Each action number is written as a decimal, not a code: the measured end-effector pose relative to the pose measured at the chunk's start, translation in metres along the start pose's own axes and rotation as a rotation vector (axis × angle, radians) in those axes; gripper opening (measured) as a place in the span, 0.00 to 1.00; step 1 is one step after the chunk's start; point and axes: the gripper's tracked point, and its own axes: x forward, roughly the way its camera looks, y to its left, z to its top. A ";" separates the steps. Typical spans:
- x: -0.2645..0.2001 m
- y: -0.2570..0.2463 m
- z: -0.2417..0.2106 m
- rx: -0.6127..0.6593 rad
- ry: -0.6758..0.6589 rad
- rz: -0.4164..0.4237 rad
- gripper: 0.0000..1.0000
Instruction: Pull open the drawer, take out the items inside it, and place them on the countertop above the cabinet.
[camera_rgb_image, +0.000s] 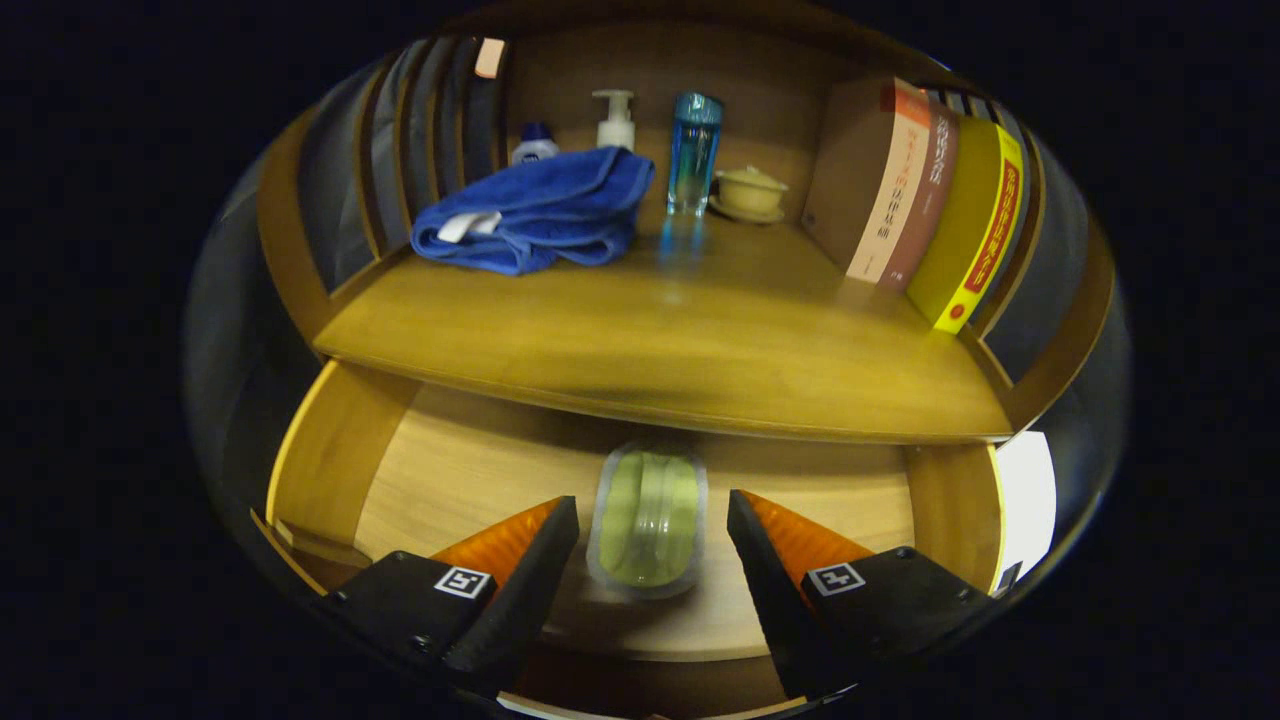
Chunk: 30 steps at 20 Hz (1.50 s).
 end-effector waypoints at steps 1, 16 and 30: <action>0.004 0.000 -0.005 -0.002 0.020 0.003 0.99; 0.029 0.002 -0.020 0.039 0.075 0.006 0.23; -0.065 -0.001 0.015 0.107 -0.169 0.047 0.14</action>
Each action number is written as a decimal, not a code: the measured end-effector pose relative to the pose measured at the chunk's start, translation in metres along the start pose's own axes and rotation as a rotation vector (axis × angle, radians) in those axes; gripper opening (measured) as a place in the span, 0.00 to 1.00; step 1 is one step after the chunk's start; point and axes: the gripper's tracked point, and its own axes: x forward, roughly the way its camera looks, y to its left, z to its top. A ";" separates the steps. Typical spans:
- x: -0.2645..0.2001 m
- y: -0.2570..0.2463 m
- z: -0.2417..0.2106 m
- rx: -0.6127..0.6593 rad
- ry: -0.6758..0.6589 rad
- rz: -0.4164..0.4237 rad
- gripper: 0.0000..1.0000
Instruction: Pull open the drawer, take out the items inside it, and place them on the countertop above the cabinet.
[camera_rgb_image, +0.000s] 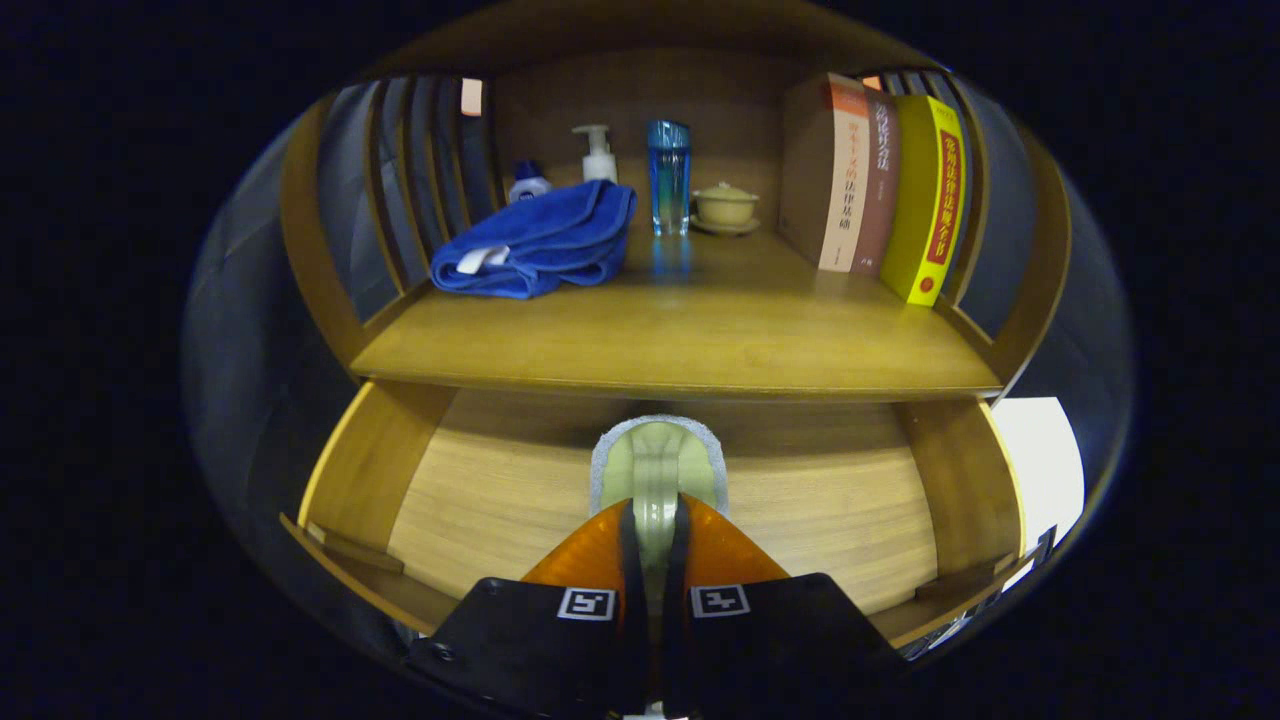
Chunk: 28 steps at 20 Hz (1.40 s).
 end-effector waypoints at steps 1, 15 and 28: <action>-0.010 0.002 0.007 -0.001 -0.028 0.005 0.14; 0.061 -0.024 0.169 -0.021 -0.165 -0.091 0.14; 0.144 -0.043 0.156 0.048 0.025 -0.124 0.25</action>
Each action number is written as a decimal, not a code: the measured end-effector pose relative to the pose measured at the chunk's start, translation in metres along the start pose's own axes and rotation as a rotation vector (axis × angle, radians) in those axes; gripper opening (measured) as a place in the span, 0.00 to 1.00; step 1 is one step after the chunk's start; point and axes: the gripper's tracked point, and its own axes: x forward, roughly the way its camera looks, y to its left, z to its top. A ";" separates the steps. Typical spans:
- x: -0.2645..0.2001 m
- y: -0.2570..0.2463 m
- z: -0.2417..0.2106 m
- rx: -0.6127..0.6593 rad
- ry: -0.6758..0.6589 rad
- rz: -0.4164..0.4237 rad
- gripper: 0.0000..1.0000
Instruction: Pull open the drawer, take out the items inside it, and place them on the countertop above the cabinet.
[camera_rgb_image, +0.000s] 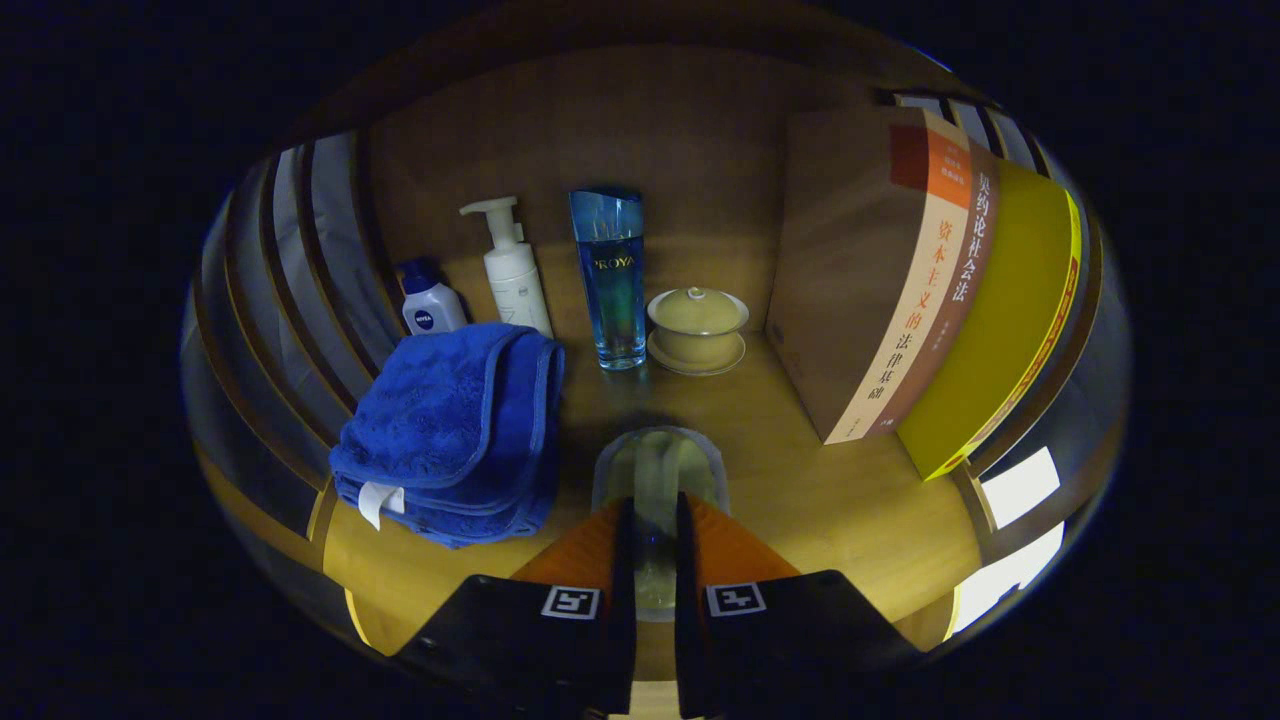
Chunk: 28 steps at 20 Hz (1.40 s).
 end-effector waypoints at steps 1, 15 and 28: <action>0.000 0.003 -0.004 0.000 0.013 0.006 0.28; -0.040 0.015 -0.012 0.010 -0.037 0.058 1.00; -0.195 0.015 -0.021 0.005 -0.327 0.135 0.99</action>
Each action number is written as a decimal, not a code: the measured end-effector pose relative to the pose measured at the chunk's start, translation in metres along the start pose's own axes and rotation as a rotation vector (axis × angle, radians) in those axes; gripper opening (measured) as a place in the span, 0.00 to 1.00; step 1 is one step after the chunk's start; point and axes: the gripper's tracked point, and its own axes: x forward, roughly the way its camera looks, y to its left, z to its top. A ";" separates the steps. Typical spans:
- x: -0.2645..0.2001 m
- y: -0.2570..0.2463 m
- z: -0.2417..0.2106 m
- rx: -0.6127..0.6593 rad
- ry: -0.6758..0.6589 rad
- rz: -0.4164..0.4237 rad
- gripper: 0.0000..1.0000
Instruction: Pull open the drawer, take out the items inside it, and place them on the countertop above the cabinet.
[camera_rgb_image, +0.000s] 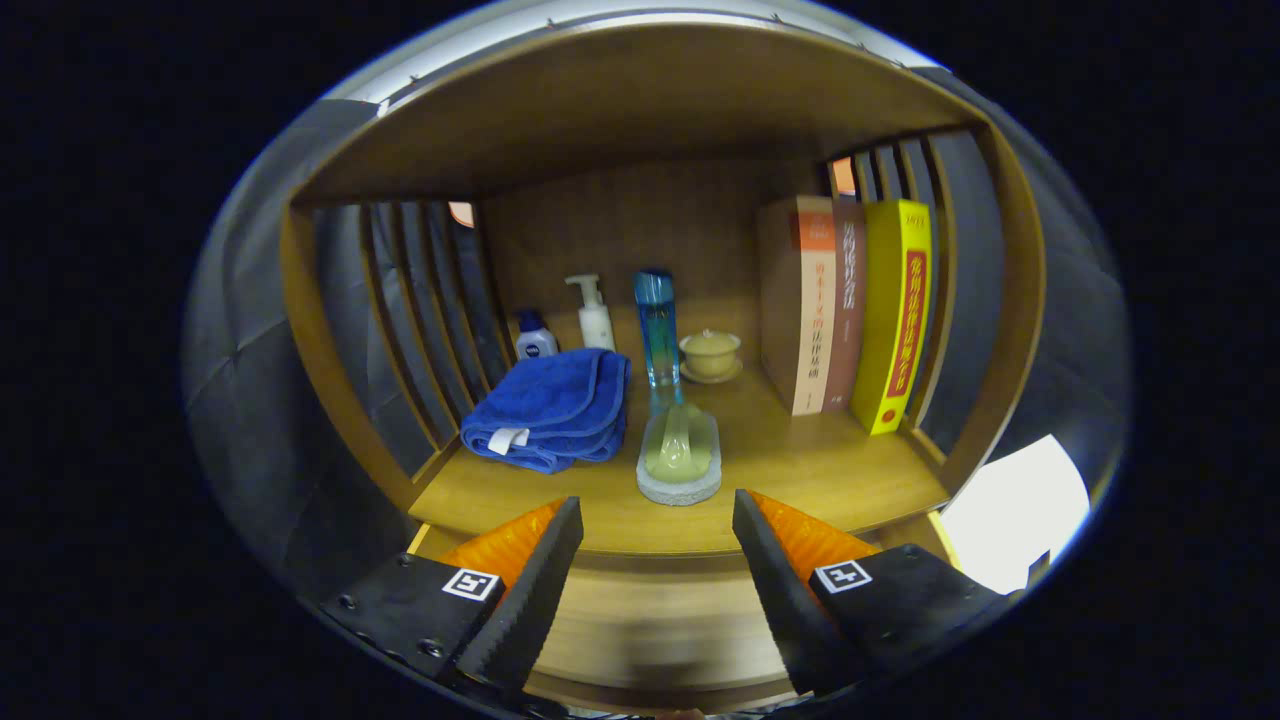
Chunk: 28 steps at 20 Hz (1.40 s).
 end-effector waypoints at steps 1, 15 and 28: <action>-0.016 0.009 0.007 -0.009 -0.039 0.019 0.99; -0.196 0.048 0.014 0.006 -0.419 0.040 0.98; -0.205 0.025 -0.097 -0.036 -0.528 -0.097 0.98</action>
